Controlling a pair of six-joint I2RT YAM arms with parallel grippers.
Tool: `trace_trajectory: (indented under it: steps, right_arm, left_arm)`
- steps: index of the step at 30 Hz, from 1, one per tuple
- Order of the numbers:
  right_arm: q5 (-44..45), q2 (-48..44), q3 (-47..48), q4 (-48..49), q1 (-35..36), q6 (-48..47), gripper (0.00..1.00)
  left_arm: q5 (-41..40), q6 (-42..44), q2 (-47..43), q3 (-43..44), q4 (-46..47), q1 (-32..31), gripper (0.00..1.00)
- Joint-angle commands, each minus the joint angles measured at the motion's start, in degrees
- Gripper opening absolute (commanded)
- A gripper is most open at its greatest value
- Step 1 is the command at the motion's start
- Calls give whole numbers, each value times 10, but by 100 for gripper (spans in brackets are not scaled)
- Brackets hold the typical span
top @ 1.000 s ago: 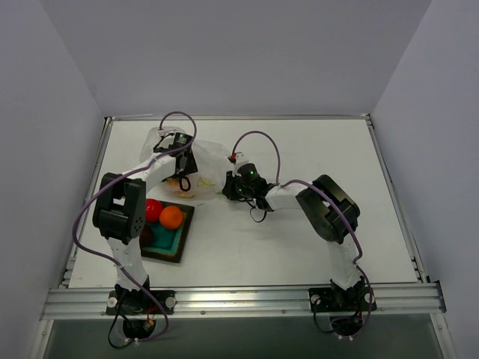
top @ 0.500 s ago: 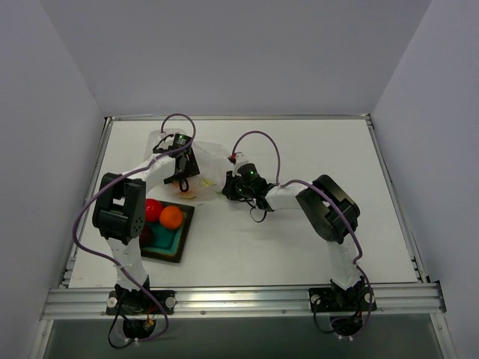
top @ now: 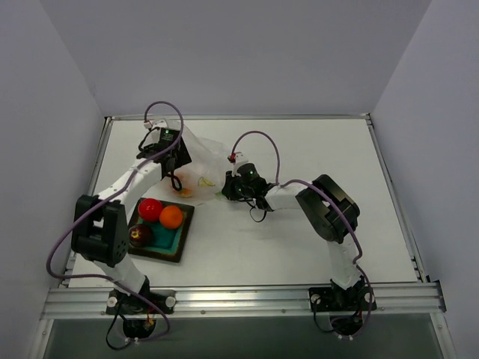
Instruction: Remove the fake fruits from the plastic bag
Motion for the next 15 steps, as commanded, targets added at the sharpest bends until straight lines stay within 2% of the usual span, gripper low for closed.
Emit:
trace_trajectory:
  steps: [1, 7, 11, 15]
  right_arm:
    - [0, -13, 4, -6, 5, -7, 6]
    - [3, -13, 2, -3, 4, -10, 6]
    - [10, -13, 1, -5, 5, -12, 6]
    - [11, -13, 3, -7, 5, -12, 6]
  left_arm:
    - [-66, 9, -75, -24, 65, -2, 25]
    - [-130, 1, -77, -49, 111, -2, 29]
    - [-89, 8, -52, -22, 113, 1, 28]
    - [-28, 18, -21, 18, 51, -1, 38]
